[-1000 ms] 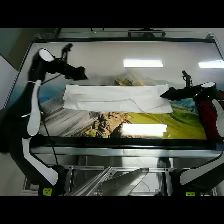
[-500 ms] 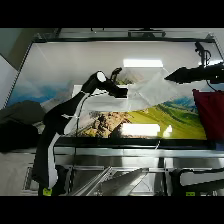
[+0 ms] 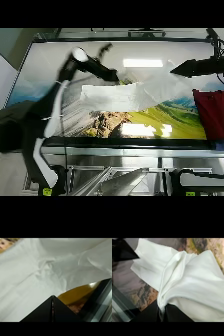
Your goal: Fold the shirts.
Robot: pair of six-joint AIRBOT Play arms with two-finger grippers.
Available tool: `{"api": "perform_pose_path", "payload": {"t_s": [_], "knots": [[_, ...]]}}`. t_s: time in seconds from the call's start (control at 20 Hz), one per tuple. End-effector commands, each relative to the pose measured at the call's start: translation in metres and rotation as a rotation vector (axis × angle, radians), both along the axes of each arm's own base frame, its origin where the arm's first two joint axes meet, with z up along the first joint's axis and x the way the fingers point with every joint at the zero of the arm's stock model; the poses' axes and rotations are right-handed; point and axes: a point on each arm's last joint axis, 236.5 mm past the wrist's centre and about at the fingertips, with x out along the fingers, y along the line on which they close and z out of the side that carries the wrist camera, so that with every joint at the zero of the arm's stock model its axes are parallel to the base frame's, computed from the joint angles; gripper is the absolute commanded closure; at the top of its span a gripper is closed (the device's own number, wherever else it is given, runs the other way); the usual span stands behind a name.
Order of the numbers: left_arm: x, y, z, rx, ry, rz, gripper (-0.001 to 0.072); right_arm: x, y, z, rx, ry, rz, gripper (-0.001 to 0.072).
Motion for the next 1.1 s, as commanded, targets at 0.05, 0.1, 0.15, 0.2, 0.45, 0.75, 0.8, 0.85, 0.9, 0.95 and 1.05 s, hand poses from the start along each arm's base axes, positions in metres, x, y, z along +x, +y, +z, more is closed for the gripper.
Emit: {"api": "perform_pose_path", "payload": {"t_s": [0.05,0.1,0.15,0.2,0.45,0.75,0.8,0.85,0.9,0.95,1.05], "knots": [[-0.024,0.132,0.178,-0.133,-0.275,0.181,0.0689,0.014,0.056,0.046,0.152,-0.078,0.01,0.0688],[-0.033,0.155,0.206,-0.174,-0.32,0.236,0.0689,0.02,0.087,0.05,0.184,-0.103,0.025,0.0687],[-0.043,0.178,0.228,-0.203,-0.355,0.284,0.0689,0.024,0.121,0.05,0.206,-0.12,0.042,0.0686],[-0.052,0.195,0.241,-0.219,-0.378,0.321,0.0689,0.027,0.163,0.042,0.215,-0.139,0.074,0.0685],[-0.083,0.247,0.247,-0.189,-0.413,0.438,0.0689,-0.003,0.379,-0.094,0.169,-0.1,0.164,0.0681],[-0.092,0.238,0.199,-0.196,-0.337,0.432,0.0689,-0.069,0.453,-0.217,0.043,-0.04,0.291,0.0229],[-0.092,0.234,0.192,-0.198,-0.317,0.421,0.0689,-0.064,0.441,-0.204,0.035,-0.051,0.317,0.0229],[-0.092,0.23,0.187,-0.201,-0.298,0.408,0.0689,-0.052,0.42,-0.184,0.027,-0.066,0.334,0.0229],[-0.091,0.228,0.184,-0.203,-0.286,0.399,0.0689,-0.04,0.395,-0.164,0.024,-0.076,0.339,0.0229],[-0.09,0.226,0.181,-0.205,-0.279,0.393,0.0689,-0.024,0.364,-0.144,0.01,-0.078,0.324,0.0229],[-0.087,0.223,0.177,-0.208,-0.265,0.386,0.0689,0.015,0.282,-0.122,-0.079,-0.069,0.229,0.0214]]}}
